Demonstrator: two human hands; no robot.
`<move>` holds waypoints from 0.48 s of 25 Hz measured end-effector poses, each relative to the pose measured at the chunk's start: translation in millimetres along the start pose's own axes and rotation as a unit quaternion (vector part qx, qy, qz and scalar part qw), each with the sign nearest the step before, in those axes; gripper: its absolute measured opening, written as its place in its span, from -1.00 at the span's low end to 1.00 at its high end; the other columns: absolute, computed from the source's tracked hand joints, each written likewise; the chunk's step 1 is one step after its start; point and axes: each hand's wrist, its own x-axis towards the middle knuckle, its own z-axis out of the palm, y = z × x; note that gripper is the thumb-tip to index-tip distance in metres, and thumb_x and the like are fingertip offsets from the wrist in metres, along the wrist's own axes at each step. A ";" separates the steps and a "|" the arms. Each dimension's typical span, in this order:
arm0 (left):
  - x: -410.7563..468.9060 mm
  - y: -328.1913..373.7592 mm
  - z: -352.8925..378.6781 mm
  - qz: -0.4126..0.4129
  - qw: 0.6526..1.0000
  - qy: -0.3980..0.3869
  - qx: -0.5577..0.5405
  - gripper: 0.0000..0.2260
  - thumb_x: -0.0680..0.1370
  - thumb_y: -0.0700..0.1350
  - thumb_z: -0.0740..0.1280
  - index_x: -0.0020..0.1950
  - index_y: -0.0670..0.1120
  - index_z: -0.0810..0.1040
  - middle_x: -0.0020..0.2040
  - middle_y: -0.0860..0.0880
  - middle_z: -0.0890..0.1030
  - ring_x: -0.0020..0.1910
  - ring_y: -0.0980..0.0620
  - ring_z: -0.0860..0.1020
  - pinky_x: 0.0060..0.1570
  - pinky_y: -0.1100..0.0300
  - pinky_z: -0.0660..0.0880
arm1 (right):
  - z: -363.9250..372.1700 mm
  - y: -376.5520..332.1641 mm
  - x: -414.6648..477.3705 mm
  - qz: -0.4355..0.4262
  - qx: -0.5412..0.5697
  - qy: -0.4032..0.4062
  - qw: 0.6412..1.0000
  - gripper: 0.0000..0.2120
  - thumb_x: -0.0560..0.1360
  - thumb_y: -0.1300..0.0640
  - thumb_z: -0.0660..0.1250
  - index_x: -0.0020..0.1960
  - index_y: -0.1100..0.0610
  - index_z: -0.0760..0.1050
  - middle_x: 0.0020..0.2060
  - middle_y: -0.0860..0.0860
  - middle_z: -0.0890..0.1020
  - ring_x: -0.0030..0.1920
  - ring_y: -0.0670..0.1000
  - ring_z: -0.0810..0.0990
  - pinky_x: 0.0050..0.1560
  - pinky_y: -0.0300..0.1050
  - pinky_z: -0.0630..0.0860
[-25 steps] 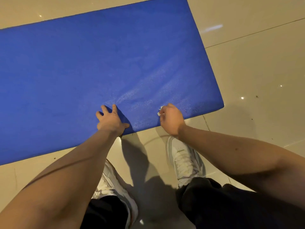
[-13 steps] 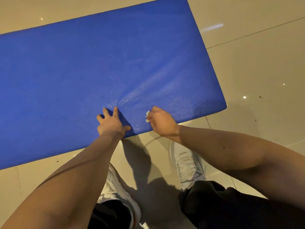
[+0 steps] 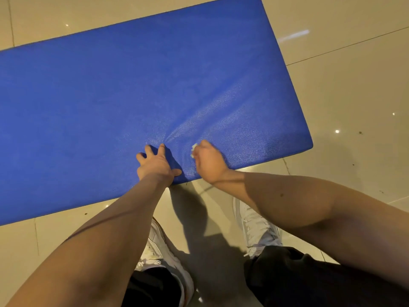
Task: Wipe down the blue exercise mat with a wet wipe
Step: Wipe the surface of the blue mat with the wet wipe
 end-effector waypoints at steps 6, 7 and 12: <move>4.9 -3.9 -4.0 0.000 1.000 -0.009 0.006 -0.27 0.57 0.29 0.30 0.63 0.15 0.04 0.59 -0.04 0.04 0.52 -0.20 0.08 0.00 -0.05 0.48 | -11.8 5.8 8.7 -0.068 -0.024 -0.061 0.995 -0.86 0.59 0.27 0.26 0.06 0.22 0.58 0.07 0.15 0.50 0.03 0.18 0.55 0.00 -0.04 0.48; 7.7 -2.5 -7.9 0.002 1.000 0.001 0.009 -0.33 0.58 0.27 0.29 0.60 0.10 0.13 0.56 -0.07 0.10 0.49 -0.20 0.13 -0.04 -0.04 0.48 | -21.7 20.0 12.1 -0.050 -0.032 -0.049 0.997 -0.85 0.58 0.27 0.26 0.07 0.22 0.58 0.08 0.15 0.50 0.03 0.20 0.55 0.00 -0.03 0.50; 26.3 2.0 -18.2 0.006 0.999 0.050 0.015 -0.25 0.54 0.20 0.42 0.59 -0.02 0.15 0.59 -0.07 0.03 0.56 -0.21 0.03 0.20 -0.15 0.50 | -46.9 74.4 24.2 0.103 0.001 0.049 0.993 -0.85 0.57 0.25 0.24 0.00 0.19 0.59 0.07 0.12 0.50 -0.07 0.21 0.59 0.00 0.06 0.57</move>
